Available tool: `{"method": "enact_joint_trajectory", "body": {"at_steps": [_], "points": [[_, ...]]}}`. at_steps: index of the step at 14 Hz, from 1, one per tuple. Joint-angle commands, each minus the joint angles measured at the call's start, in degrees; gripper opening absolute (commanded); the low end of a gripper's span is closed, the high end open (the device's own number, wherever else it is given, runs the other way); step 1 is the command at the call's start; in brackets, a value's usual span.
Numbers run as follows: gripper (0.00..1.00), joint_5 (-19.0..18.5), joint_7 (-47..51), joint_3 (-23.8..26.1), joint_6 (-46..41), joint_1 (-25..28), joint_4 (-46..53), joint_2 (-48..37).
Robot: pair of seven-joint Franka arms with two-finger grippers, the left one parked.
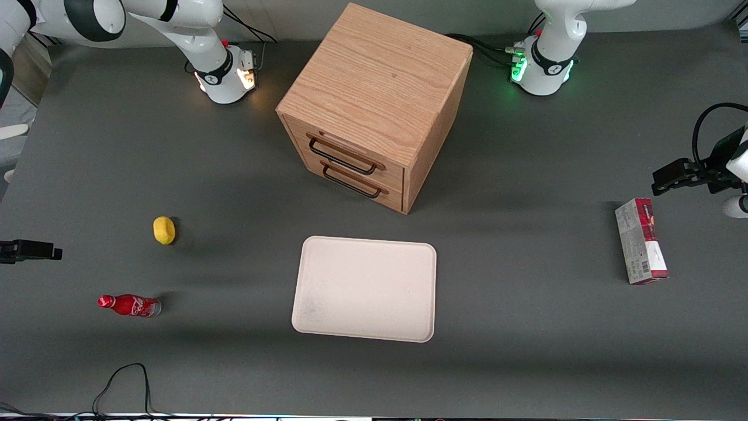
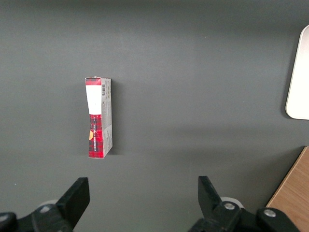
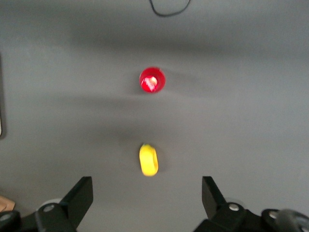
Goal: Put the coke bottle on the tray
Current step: 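Lower the open right gripper over the red Coca-Cola bottle's neck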
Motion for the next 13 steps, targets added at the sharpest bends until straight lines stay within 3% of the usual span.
{"method": "enact_joint_trajectory", "body": {"at_steps": [1,5,13], "points": [[1.00,0.9,-1.1,0.0,7.0,-0.5,-4.4,0.9],[1.00,3.7,-1.0,0.0,22.0,-0.8,-17.0,-0.2],[1.00,3.8,-1.0,0.2,32.0,0.9,-22.3,1.3]]}}
